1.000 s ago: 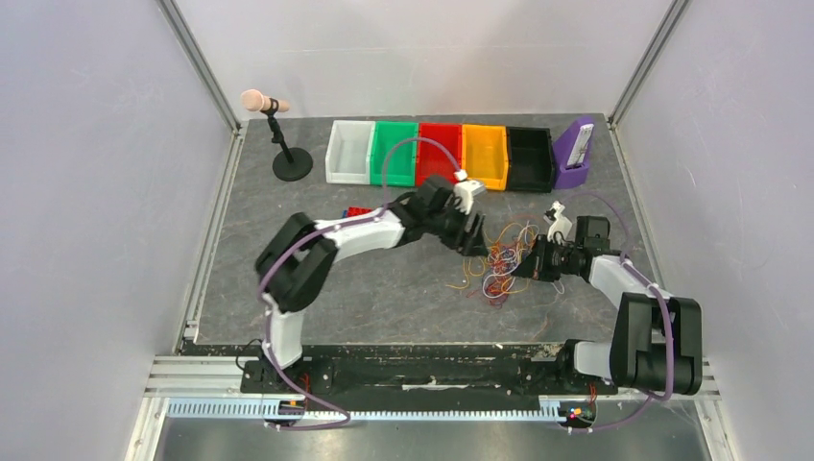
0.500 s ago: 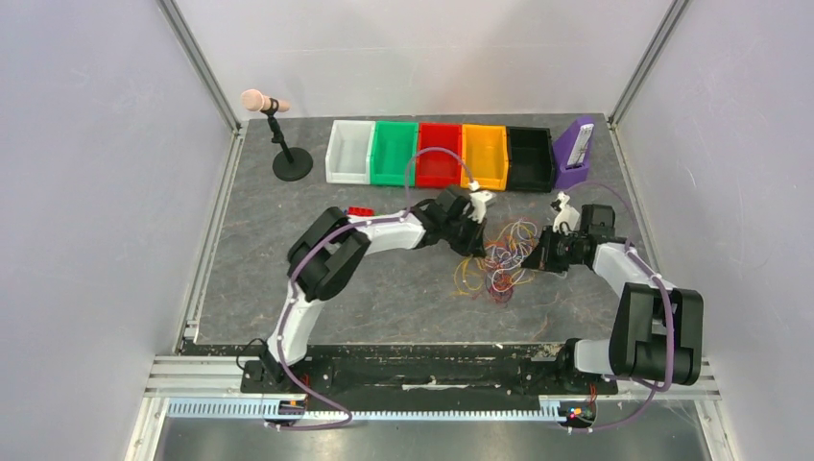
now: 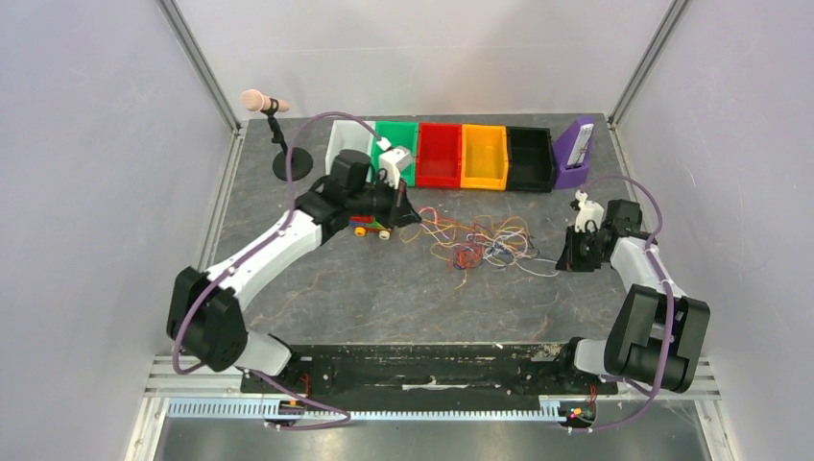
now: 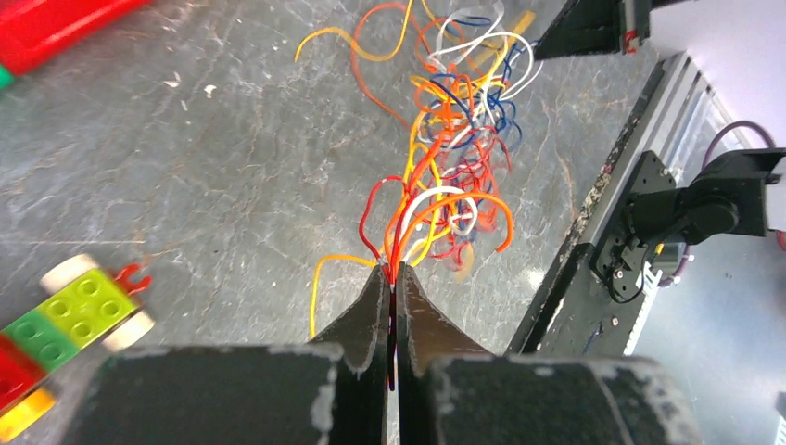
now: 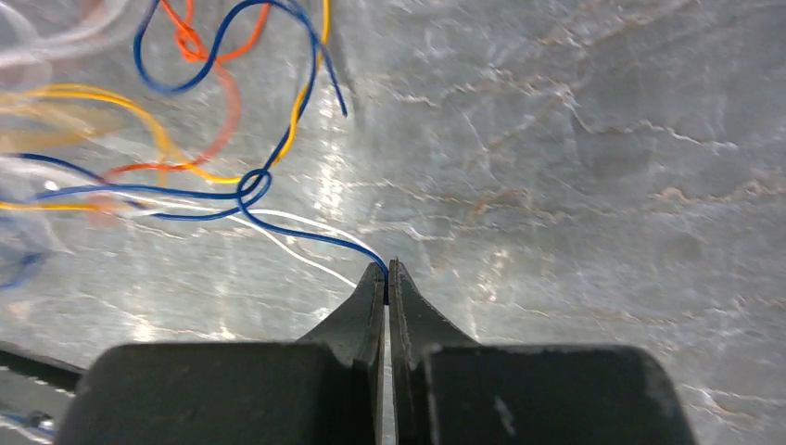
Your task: Untangle the cables
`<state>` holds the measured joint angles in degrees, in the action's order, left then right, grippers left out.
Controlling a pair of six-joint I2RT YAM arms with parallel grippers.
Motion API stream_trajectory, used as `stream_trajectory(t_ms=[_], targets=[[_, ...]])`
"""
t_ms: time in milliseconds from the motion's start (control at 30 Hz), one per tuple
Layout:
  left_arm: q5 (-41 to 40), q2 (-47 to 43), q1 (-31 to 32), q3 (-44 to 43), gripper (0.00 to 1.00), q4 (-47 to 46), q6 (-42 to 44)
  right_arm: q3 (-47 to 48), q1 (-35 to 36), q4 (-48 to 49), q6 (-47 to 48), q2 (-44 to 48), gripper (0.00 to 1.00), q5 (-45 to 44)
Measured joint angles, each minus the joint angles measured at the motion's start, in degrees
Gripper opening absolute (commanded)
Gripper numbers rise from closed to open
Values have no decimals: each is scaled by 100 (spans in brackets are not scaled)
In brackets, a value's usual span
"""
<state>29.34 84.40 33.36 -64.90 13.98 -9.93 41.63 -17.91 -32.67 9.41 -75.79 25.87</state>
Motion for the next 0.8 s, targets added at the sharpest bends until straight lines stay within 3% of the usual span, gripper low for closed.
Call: stream_trajectory(t_ms=[367,667,800], targets=[[745,-1049,-643,-127,2,951,424,-103,-184,-44,874,-103,0,-728],[1185,-1228,-1340,-1917,2,1580,474,-197,-310,181,1191,-437,0,-988],[1320,-1425,-1401,-2173,2,1633,472,-197,-310,175,1241,-439,0,-916]])
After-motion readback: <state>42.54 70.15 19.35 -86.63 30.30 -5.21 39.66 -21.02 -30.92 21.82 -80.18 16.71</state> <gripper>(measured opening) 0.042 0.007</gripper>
